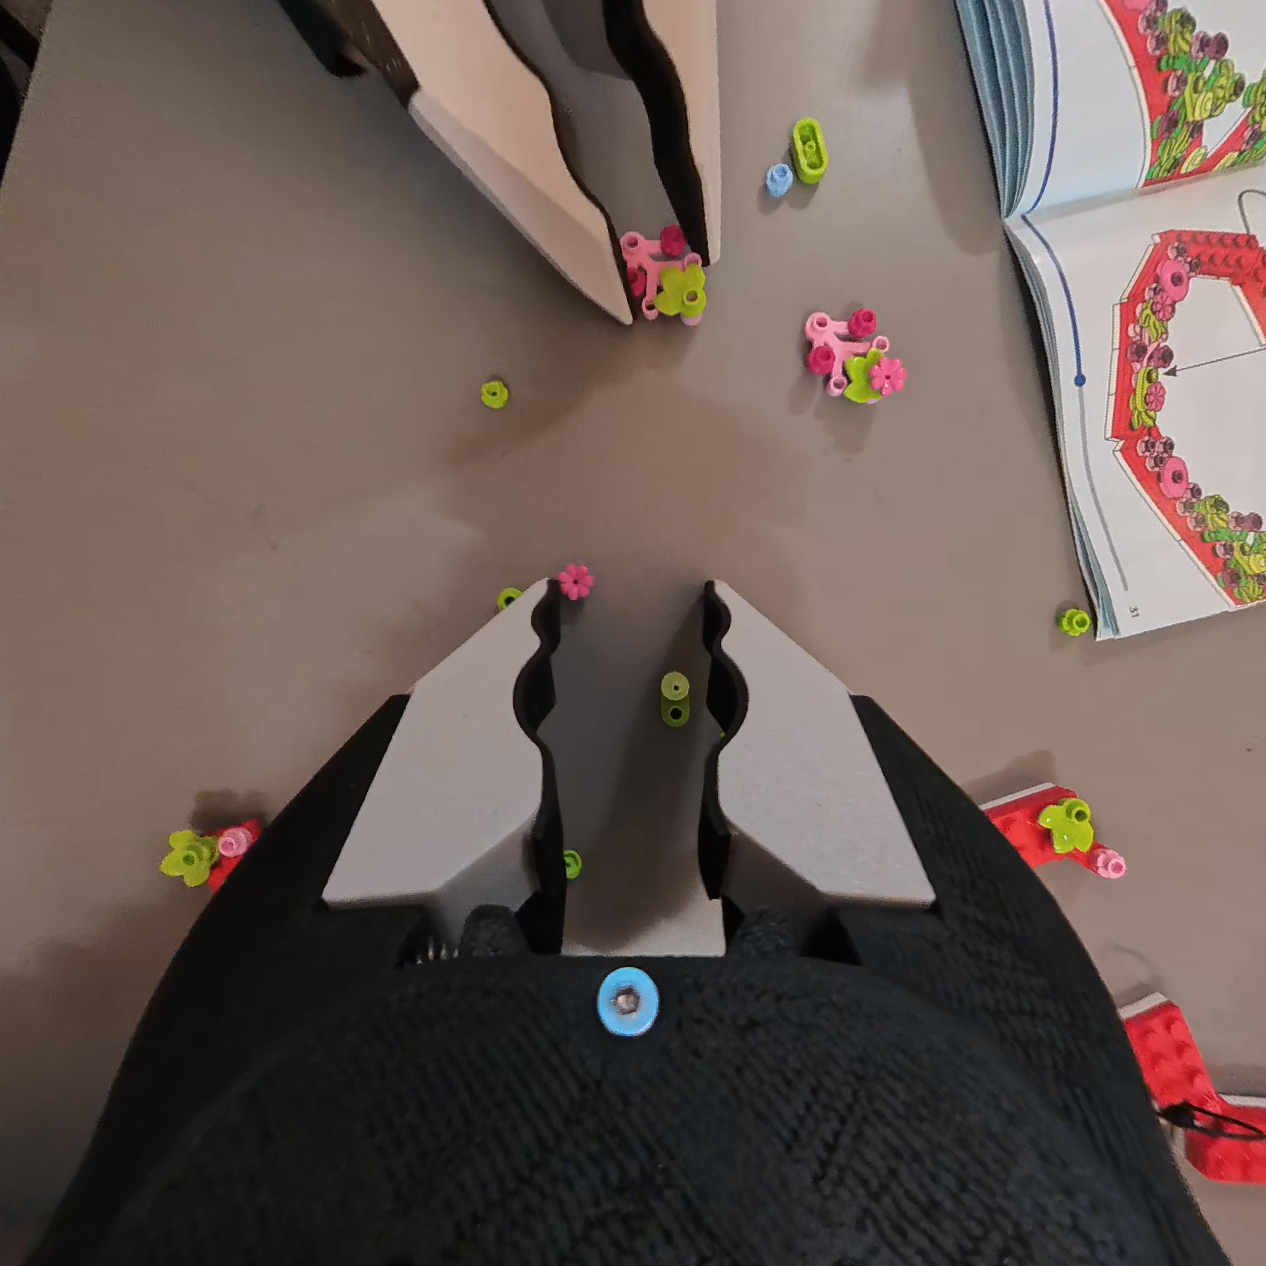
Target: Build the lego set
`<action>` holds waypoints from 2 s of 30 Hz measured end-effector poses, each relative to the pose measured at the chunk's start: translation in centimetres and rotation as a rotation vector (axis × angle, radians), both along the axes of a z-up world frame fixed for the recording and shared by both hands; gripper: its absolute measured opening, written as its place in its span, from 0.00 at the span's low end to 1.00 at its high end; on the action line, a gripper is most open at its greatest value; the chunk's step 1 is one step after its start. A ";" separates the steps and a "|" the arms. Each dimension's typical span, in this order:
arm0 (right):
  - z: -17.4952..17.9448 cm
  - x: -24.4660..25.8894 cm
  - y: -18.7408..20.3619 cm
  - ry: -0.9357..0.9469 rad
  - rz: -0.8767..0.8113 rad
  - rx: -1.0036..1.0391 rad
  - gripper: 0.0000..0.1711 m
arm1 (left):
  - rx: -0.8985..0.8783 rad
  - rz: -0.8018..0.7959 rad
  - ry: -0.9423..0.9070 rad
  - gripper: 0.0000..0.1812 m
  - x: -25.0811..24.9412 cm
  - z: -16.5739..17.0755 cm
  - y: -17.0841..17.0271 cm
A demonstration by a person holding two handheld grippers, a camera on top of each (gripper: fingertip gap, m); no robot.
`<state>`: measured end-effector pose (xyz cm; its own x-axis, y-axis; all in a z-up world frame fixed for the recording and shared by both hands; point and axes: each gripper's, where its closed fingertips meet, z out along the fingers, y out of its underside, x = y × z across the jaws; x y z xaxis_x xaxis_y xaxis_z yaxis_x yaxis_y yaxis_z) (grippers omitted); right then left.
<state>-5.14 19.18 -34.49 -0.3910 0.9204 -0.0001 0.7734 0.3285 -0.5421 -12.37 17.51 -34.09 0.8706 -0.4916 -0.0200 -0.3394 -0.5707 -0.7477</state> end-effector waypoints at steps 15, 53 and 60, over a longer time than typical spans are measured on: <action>0.2 0.5 0.7 -0.023 0.019 0.114 0.31 | 0.064 -0.057 0.022 0.11 0.3 1.5 -0.2; 7.9 -6.7 -1.6 0.643 0.226 0.986 0.04 | 0.752 -0.127 0.747 0.19 0.8 7.3 0.1; 7.3 -7.1 -2.2 0.627 0.225 0.973 0.04 | 0.780 -0.085 0.890 0.13 0.6 7.1 0.5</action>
<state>-12.24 17.00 -27.16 -0.2269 0.3371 0.9137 0.3328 0.9085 -0.2526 -11.80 18.04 -26.99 0.3645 -0.1340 -0.9215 -0.9306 -0.0160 -0.3658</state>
